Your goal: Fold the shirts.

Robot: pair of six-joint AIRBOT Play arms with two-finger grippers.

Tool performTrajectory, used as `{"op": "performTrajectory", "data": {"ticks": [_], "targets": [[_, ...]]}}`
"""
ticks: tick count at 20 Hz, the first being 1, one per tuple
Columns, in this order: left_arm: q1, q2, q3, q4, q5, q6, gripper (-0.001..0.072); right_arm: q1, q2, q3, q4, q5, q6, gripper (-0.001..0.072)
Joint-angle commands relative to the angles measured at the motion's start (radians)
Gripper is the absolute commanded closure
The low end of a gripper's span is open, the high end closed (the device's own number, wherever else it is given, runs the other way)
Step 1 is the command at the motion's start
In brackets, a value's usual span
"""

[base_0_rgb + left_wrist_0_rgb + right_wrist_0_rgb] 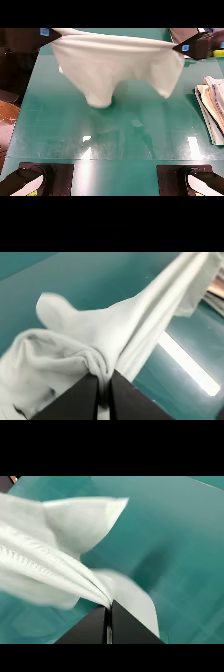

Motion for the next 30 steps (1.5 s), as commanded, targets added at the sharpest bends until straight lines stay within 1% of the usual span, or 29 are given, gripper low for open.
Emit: {"op": "performTrajectory", "data": {"ticks": [1,3,5,8,10,12,14,16,17,18,19,20,22,23,24,26,28,30], "targets": [[-0.002,0.045,0.001,-0.102,-0.074,-0.027,0.0673,-0.004,0.010,0.100,-0.019,0.126,0.049,0.0695],[-0.046,0.041,-0.023,-0.016,-0.075,-0.027,0.0672,-0.004,0.009,0.089,-0.018,0.130,0.071,0.0695],[-0.094,0.023,-0.114,0.073,-0.057,-0.025,0.0672,-0.003,-0.018,0.036,-0.017,0.139,0.084,0.0695],[-0.130,-0.038,-0.357,0.093,0.013,-0.011,0.0671,-0.002,-0.097,-0.117,-0.016,0.173,0.089,0.0695],[-0.134,-0.098,-0.543,0.093,0.132,0.015,0.0671,-0.002,-0.156,-0.234,-0.017,0.158,0.084,0.0695],[-0.134,-0.167,-0.706,0.095,0.301,0.015,0.0671,-0.002,-0.207,-0.355,-0.017,0.104,0.057,0.0695],[-0.134,-0.241,-0.799,0.096,0.445,0.009,0.0671,-0.002,-0.240,-0.457,-0.016,0.031,0.051,0.0695],[-0.134,-0.310,-0.808,0.095,0.498,0.010,0.0670,-0.002,-0.262,-0.518,-0.015,-0.019,0.051,0.0695],[-0.134,-0.325,-0.808,0.093,0.499,0.010,0.0669,-0.002,-0.264,-0.536,-0.014,-0.026,0.051,0.0695],[-0.134,-0.328,-0.808,0.093,0.491,0.010,0.0516,-0.002,-0.264,-0.552,-0.014,-0.030,0.051,0.0695],[-0.132,-0.326,-0.803,0.094,0.468,0.011,0.0253,-0.002,-0.264,-0.556,-0.015,-0.029,0.051,0.0695],[-0.133,-0.325,-0.779,0.108,0.419,0.013,0.0156,-0.002,-0.263,-0.555,-0.014,-0.029,0.051,0.0695],[-0.128,-0.314,-0.692,0.174,0.288,0.029,0.0169,-0.002,-0.249,-0.555,-0.014,-0.028,0.051,0.0695],[-0.115,-0.298,-0.637,0.194,0.241,0.034,0.0169,-0.002,-0.238,-0.555,-0.015,-0.029,0.051,0.0695],[-0.092,-0.275,-0.588,0.198,0.226,0.035,0.0169,-0.003,-0.224,-0.555,-0.015,-0.030,0.051,0.0695],[-0.021,-0.218,-0.507,0.197,0.256,0.034,0.0169,-0.004,-0.194,-0.555,-0.017,-0.030,0.051,0.0695],[0.054,-0.186,-0.484,0.196,0.313,0.010,0.0170,-0.004,-0.169,-0.555,-0.017,-0.042,0.051,0.0695],[0.111,-0.206,-0.496,0.196,0.288,0.001,0.0170,-0.004,-0.154,-0.555,-0.016,-0.056,0.051,0.0695]]}}
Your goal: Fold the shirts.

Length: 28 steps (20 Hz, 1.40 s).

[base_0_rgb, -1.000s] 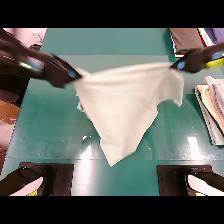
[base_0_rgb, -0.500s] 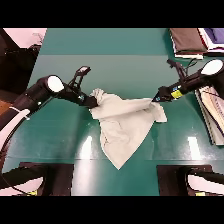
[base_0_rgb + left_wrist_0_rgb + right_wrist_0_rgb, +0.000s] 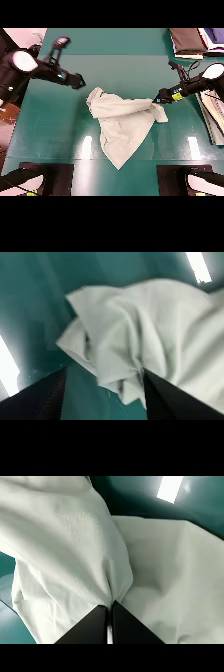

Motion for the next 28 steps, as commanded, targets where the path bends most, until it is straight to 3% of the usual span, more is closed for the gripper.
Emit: {"op": "performTrajectory", "data": {"ticks": [1,9,20,21,22,23,28], "targets": [[0.098,-0.016,0.005,-0.001,-0.013,-0.019,0.0170,0.000,0.028,-0.002,0.000,-0.021,0.001,0.0695],[0.120,-0.345,-0.094,-0.267,0.037,-0.005,0.0169,0.001,0.028,-0.002,0.002,-0.020,0.002,0.0695],[0.035,-0.408,-0.094,-0.281,0.109,-0.006,0.0172,0.002,0.028,-0.002,0.002,-0.021,0.002,0.0695],[0.035,-0.407,-0.094,-0.280,0.114,-0.018,0.0319,0.002,0.028,-0.002,0.002,-0.021,0.002,0.0695],[0.035,-0.407,-0.094,-0.280,0.116,-0.018,0.0571,0.002,0.028,-0.002,0.002,-0.021,0.002,0.0695],[0.035,-0.404,-0.093,-0.280,0.119,-0.018,0.0664,0.002,0.028,-0.002,0.002,-0.021,0.002,0.0695],[0.063,-0.319,-0.003,-0.266,0.154,-0.018,0.0674,-0.030,0.028,0.051,-0.002,0.008,0.001,0.0695]]}}
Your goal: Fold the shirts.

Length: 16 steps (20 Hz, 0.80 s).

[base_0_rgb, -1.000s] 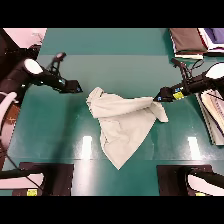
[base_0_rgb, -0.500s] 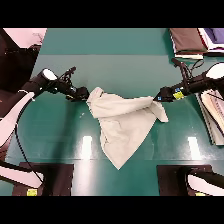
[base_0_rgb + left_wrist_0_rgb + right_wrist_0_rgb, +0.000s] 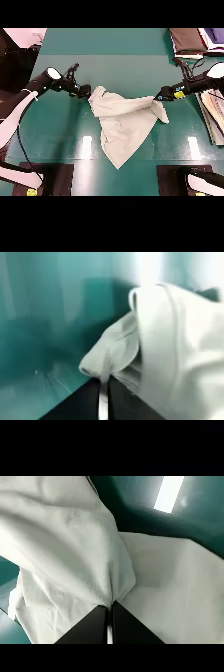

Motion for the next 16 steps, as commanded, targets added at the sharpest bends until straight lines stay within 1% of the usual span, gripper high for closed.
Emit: {"op": "performTrajectory", "data": {"ticks": [1,6,9,14,16], "targets": [[0.032,0.103,0.071,0.024,0.052,-0.003,0.0674,-0.031,0.001,0.073,-0.002,0.039,-0.001,0.0695],[0.126,0.409,0.201,0.114,0.060,0.011,0.0672,-0.099,0.001,0.370,-0.002,0.097,-0.001,0.0695],[0.158,0.576,0.270,0.121,0.060,0.064,0.0672,-0.134,0.001,0.570,-0.002,0.138,-0.001,0.0695],[0.159,0.761,0.407,0.140,0.060,0.070,0.0672,-0.150,0.001,0.878,-0.002,0.214,0.000,0.0695],[0.159,0.800,0.481,0.140,0.051,0.069,0.0672,-0.150,0.032,0.930,-0.002,0.202,0.000,0.0695]]}}
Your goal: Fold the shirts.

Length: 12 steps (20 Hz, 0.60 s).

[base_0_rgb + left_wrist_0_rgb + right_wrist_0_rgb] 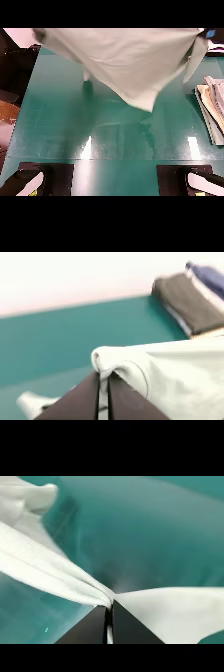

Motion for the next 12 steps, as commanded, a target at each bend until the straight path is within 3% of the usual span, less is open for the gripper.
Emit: {"op": "performTrajectory", "data": {"ticks": [1,4,7,12], "targets": [[0.004,0.084,0.134,0.014,-0.019,0.006,0.0672,-0.006,0.056,0.106,-0.006,-0.011,0.000,0.0695],[0.004,0.085,0.319,0.013,-0.088,-0.017,0.0673,-0.005,0.192,0.009,-0.078,-0.125,-0.001,0.0695],[0.005,0.085,0.449,0.012,-0.128,-0.070,0.0673,-0.005,0.250,0.043,-0.153,-0.115,0.000,0.0696],[0.004,0.078,0.299,0.065,-0.257,-0.093,0.0673,-0.005,0.185,0.081,-0.154,-0.069,0.046,0.0696]]}}
